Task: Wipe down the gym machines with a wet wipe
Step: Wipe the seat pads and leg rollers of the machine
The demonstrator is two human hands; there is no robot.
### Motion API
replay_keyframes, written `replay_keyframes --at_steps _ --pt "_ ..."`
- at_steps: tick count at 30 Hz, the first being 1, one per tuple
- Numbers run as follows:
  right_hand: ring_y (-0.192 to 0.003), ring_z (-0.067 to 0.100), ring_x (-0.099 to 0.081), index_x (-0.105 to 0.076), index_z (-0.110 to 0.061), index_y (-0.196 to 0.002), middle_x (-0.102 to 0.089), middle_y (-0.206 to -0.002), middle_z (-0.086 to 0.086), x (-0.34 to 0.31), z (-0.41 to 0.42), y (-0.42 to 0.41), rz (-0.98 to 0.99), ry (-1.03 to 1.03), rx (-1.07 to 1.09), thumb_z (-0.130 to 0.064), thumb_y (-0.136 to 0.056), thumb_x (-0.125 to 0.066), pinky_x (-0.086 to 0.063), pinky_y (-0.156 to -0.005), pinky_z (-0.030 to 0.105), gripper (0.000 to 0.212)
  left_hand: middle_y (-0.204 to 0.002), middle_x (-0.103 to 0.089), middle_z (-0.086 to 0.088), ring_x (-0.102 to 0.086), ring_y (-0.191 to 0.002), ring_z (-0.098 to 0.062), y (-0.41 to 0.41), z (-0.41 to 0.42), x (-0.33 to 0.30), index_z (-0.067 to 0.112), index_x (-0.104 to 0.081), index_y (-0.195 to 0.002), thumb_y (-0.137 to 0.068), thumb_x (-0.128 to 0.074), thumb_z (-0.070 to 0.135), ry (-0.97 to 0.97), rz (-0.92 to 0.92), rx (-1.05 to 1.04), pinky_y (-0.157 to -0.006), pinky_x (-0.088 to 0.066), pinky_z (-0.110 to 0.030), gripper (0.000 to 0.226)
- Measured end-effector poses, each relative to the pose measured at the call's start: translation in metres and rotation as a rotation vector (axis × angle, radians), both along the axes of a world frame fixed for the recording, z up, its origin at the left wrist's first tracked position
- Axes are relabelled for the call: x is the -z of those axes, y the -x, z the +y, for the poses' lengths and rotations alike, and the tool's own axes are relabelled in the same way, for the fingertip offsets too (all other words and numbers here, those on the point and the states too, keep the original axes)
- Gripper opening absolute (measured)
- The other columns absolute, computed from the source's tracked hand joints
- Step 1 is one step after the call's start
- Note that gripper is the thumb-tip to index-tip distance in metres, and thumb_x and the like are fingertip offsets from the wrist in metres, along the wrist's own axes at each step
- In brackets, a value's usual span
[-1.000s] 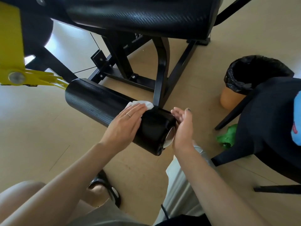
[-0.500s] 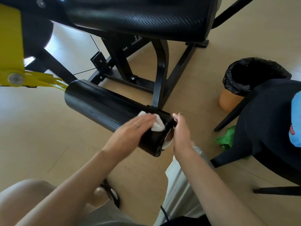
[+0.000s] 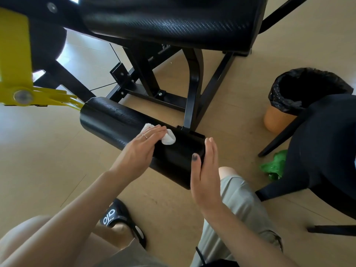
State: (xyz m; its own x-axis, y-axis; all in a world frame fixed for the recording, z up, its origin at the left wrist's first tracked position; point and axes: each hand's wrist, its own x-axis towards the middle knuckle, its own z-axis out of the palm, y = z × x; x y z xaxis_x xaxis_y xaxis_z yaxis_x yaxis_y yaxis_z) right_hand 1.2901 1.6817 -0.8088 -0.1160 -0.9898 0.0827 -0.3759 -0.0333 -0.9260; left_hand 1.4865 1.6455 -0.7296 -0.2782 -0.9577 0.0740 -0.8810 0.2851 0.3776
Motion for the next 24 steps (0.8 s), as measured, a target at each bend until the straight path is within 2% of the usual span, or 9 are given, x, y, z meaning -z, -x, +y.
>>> replay_keyframes --at_steps 4,7,10,12,14,16,18,22,24 --pt "-0.155 0.032 -0.02 -0.026 -0.004 -0.157 -0.021 -0.167 0.017 0.019 0.017 0.008 0.257 0.347 -0.119 -0.037 -0.11 -0.036 -0.036 -0.118 0.054 0.058 -0.154 -0.047 0.004 -0.032 -0.148 -0.005 0.002 -0.001 0.002 0.016 -0.05 -0.147 -0.101 -0.045 -0.001 -0.005 -0.007 0.089 -0.124 -0.023 -0.028 0.049" --pt "-0.151 0.033 -0.03 -0.036 -0.003 -0.15 -0.033 -0.161 0.018 0.017 0.018 0.017 0.316 0.44 -0.151 -0.03 -0.107 -0.043 -0.04 -0.114 0.056 0.052 -0.152 -0.05 -0.001 -0.034 -0.146 -0.007 0.002 -0.008 0.004 0.012 -0.052 -0.146 -0.102 -0.045 -0.002 0.028 -0.003 0.049 -0.124 -0.019 -0.021 0.047" --pt "-0.14 0.016 -0.044 -0.044 -0.008 -0.145 -0.047 -0.151 0.004 -0.009 0.003 0.02 0.051 0.239 0.045 -0.034 -0.105 -0.038 -0.042 -0.113 0.047 0.048 -0.153 -0.049 -0.003 -0.033 -0.148 -0.01 0.019 -0.006 0.001 0.01 -0.049 -0.148 -0.104 -0.043 0.003 0.018 0.016 0.044 -0.125 -0.022 -0.031 0.045" --pt "-0.142 0.01 -0.04 -0.039 -0.012 -0.151 -0.043 -0.154 -0.001 -0.029 -0.016 0.017 -0.191 -0.043 0.208 -0.037 -0.107 -0.034 -0.036 -0.117 0.037 0.051 -0.159 -0.041 -0.001 -0.025 -0.151 -0.008 0.035 0.005 0.002 0.011 -0.041 -0.153 -0.106 -0.04 0.017 -0.003 -0.017 0.108 -0.126 -0.021 -0.036 0.048" --pt "-0.145 0.011 -0.036 -0.035 -0.017 -0.155 -0.04 -0.158 -0.002 -0.036 -0.035 0.01 -0.373 -0.285 0.273 -0.042 -0.106 -0.031 -0.031 -0.121 0.037 0.055 -0.165 -0.028 0.001 -0.012 -0.154 -0.006 0.047 0.017 0.005 0.013 -0.028 -0.159 -0.106 -0.034 0.035 0.001 -0.107 0.158 -0.127 -0.015 -0.036 0.058" --pt "-0.145 0.014 -0.038 -0.037 -0.02 -0.155 -0.042 -0.158 -0.002 -0.037 -0.04 -0.002 -0.378 -0.33 0.258 -0.057 -0.098 -0.025 -0.03 -0.121 0.041 0.068 -0.168 -0.021 0.003 -0.006 -0.155 -0.006 0.047 0.02 0.01 0.015 -0.021 -0.161 -0.107 -0.03 0.041 0.034 -0.188 0.198 -0.128 -0.011 -0.037 0.061" --pt "-0.147 0.012 -0.034 -0.033 -0.021 -0.156 -0.038 -0.16 -0.003 -0.034 -0.035 -0.013 -0.287 -0.305 0.232 -0.057 -0.097 -0.021 -0.028 -0.121 0.035 0.071 -0.167 -0.024 0.005 -0.008 -0.155 -0.005 0.033 0.011 0.01 0.02 -0.024 -0.16 -0.107 -0.028 0.04 0.041 -0.221 0.184 -0.128 -0.012 -0.037 0.058" --pt "-0.15 0.01 -0.029 -0.028 -0.017 -0.159 -0.033 -0.163 -0.003 -0.022 -0.031 -0.017 -0.206 -0.258 0.239 -0.044 -0.109 -0.026 -0.023 -0.115 0.022 0.057 -0.159 -0.038 0.0 -0.025 -0.151 -0.014 -0.035 -0.022 0.007 0.019 -0.037 -0.153 -0.106 -0.027 0.039 0.067 -0.157 -0.163 -0.125 -0.022 -0.045 0.052" --pt "-0.149 0.01 -0.03 -0.03 -0.017 -0.158 -0.035 -0.162 -0.002 -0.021 -0.029 -0.018 -0.183 -0.232 0.234 -0.043 -0.109 -0.026 -0.024 -0.114 0.022 0.056 -0.161 -0.036 -0.004 -0.025 -0.151 -0.017 -0.074 -0.036 0.007 0.015 -0.038 -0.153 -0.108 -0.023 0.04 0.071 -0.138 -0.342 -0.126 -0.018 -0.043 0.053"
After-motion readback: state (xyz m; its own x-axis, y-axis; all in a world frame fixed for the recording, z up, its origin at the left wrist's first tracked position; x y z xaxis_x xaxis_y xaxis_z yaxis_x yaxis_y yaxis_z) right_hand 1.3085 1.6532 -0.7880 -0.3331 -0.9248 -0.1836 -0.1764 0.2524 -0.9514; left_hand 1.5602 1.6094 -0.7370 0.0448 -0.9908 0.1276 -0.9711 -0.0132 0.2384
